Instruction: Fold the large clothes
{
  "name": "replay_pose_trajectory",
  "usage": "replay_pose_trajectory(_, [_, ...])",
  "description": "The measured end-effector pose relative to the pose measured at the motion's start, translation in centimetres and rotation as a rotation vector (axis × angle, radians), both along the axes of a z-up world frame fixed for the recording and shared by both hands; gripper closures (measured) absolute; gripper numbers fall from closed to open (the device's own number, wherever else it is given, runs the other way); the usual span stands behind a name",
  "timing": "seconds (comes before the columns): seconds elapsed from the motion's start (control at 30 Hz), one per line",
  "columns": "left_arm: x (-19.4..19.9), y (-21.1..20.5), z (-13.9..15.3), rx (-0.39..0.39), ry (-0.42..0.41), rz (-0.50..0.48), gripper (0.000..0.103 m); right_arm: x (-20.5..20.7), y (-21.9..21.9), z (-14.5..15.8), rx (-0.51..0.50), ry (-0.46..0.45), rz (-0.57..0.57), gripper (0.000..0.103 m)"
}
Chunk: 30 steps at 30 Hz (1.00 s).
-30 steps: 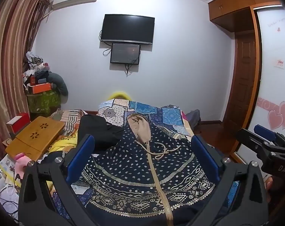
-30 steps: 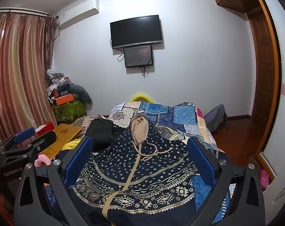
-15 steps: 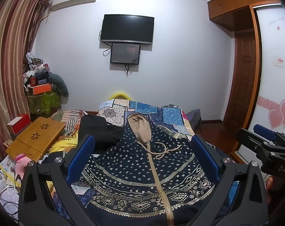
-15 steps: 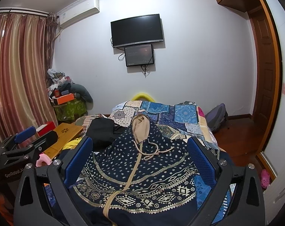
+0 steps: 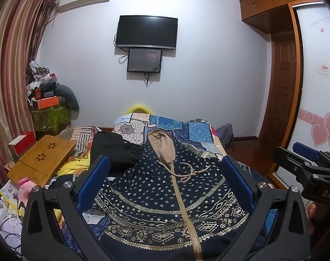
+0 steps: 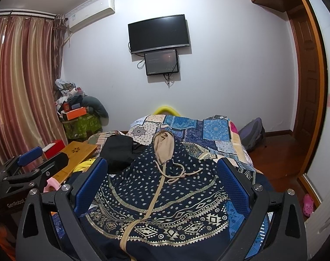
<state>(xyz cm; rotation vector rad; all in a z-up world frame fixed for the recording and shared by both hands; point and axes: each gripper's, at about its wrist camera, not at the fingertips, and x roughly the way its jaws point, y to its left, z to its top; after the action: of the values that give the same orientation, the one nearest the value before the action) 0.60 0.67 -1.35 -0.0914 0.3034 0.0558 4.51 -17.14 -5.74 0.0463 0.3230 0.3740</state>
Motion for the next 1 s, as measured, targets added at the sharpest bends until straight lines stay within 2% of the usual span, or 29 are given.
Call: replay_pose_trajectory(1.0, [0.53, 0.34, -0.09, -0.014, 0.009, -0.001, 0.000, 0.61, 0.44, -0.68, -0.012, 0.014, -0.005, 0.003])
